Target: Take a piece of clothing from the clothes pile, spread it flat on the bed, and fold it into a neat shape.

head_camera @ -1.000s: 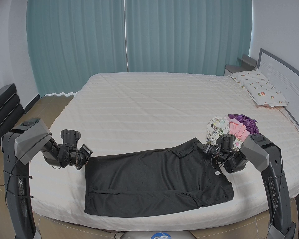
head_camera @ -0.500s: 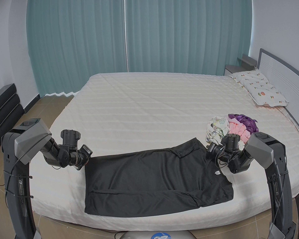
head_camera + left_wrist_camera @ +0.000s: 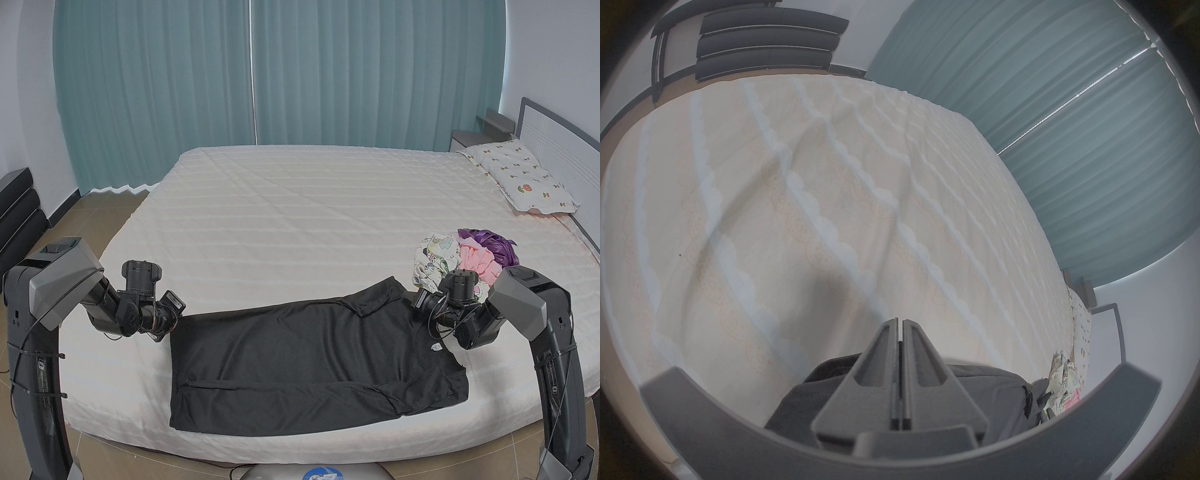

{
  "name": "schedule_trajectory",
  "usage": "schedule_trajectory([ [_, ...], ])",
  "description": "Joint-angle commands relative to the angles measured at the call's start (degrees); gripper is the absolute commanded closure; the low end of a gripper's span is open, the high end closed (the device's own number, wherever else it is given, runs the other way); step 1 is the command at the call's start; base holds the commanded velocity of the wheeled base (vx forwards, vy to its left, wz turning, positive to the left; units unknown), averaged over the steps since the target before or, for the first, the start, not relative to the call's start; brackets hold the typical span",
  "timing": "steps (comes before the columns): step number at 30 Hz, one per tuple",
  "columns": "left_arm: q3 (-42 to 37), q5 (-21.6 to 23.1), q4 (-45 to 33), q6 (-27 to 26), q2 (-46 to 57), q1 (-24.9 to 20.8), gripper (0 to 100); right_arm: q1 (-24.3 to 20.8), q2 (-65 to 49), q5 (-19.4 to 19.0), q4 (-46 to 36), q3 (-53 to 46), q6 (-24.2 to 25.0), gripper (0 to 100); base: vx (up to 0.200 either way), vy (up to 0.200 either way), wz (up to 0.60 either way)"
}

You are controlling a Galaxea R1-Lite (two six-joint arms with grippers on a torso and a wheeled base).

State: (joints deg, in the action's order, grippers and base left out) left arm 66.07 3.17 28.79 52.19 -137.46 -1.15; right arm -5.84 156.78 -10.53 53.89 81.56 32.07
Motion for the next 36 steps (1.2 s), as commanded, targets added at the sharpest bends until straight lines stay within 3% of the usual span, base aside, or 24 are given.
schedule_trajectory([
  [1, 0.0, 0.0, 0.1, 0.0, -0.2, 0.0, 100, 0.0, 1.9, 0.3, 0.0, 2.3, -0.1, 0, 0.0, 0.0, 0.0],
  [12, 0.0, 0.0, 0.1, 0.0, -0.2, 0.0, 100, -0.3, 2.9, 0.2, -2.2, 4.2, 0.4, 0, 0.0, 0.0, 0.0],
  [13, 0.0, 0.0, 0.1, 0.0, -0.2, 0.0, 100, -0.3, 2.8, 0.1, -2.4, 4.1, 0.7, 100, 0.0, 0.0, 0.0],
  [25, 0.0, 0.0, 0.1, 0.0, -0.2, 0.0, 100, 0.0, 2.2, 0.2, -2.5, 2.6, 2.4, 100, 0.0, 0.0, 0.0],
  [36, -0.1, 0.0, 0.0, 0.1, 2.4, 0.7, 100, 0.8, -3.2, -0.3, 4.6, -5.2, 4.5, 100, 0.0, 0.0, 0.0],
])
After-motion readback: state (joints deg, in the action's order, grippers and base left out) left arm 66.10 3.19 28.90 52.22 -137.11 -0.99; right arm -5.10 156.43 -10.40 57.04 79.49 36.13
